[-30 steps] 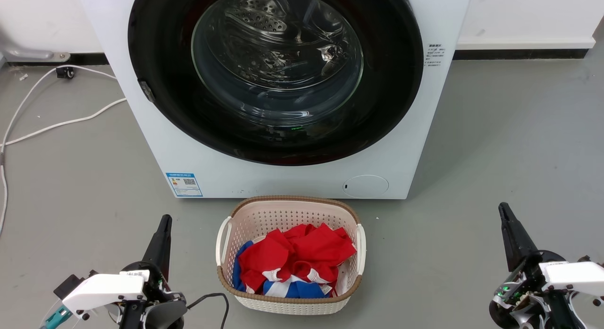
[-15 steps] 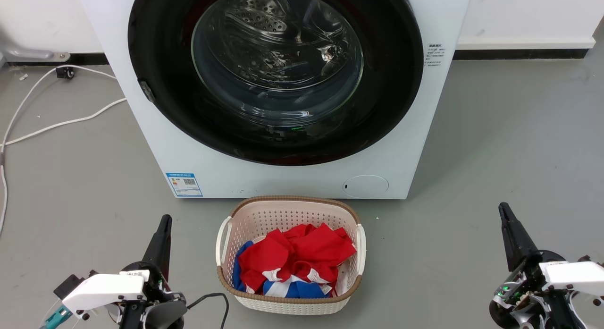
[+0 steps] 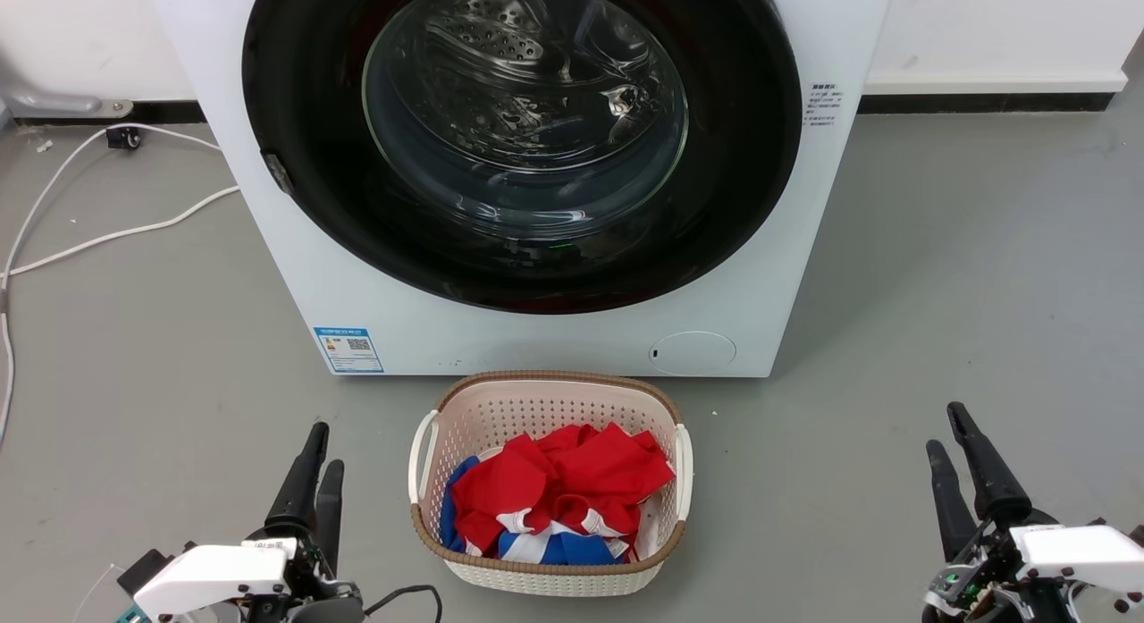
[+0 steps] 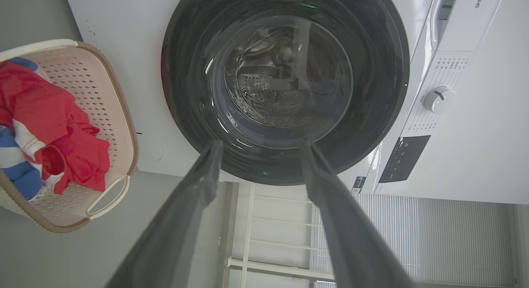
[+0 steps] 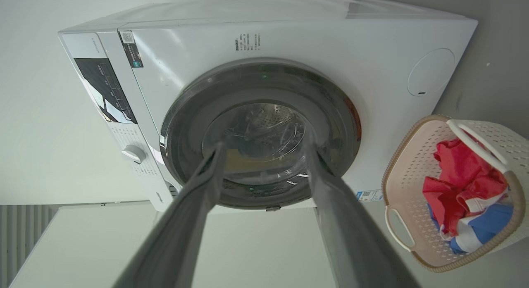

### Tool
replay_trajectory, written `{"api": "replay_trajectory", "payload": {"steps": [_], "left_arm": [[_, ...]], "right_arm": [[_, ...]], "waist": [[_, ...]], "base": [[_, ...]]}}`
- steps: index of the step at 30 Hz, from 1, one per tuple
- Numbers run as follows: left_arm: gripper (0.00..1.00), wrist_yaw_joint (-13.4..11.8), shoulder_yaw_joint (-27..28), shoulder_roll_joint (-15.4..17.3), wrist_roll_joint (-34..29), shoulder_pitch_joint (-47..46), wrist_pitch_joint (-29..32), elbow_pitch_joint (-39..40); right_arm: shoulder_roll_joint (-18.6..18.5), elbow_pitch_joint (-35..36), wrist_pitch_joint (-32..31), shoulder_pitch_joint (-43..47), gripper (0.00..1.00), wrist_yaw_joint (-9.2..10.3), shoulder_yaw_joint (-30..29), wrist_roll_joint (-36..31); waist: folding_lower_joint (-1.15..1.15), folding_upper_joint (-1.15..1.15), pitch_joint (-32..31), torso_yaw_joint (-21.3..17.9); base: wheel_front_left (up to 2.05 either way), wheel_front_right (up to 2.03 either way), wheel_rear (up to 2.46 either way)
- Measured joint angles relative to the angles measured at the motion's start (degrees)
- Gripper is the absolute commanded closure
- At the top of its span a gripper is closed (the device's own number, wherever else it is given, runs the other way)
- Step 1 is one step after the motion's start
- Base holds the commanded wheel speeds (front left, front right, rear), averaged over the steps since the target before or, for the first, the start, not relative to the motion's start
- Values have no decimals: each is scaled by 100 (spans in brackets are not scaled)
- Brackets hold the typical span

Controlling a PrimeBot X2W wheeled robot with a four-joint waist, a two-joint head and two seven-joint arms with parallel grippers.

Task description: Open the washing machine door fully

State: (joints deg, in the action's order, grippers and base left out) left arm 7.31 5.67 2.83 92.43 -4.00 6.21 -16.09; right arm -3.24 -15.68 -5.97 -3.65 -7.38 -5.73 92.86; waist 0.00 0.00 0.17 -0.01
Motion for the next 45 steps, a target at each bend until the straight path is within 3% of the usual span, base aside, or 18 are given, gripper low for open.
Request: {"api": "replay_trajectory", "payload": {"steps": [8,14,31,45], "left_arm": [[0,1,-278,4,-168,6,-245,135],[0,1,-375,15,-862,2,-398,252],[0,1,-686,73,-3390,-3,-797,613],[0,-210,-1025,293,-4847,-12,-1055,578]], "right_arm": [[1,148,213,43,0,-1,183,-192],[-45,213,396,51,0,-1,310,-649],[-47,516,782,146,0,-1,309,-3318],[-44,724,855,261,0,-1,377,-4956]], "waist": [[0,0,-2,-2],[0,0,2,-4],[0,0,3,-15],[0,0,-23,-6]], "base": [[0,0,0],[0,0,0],[0,0,0],[0,0,0]]}}
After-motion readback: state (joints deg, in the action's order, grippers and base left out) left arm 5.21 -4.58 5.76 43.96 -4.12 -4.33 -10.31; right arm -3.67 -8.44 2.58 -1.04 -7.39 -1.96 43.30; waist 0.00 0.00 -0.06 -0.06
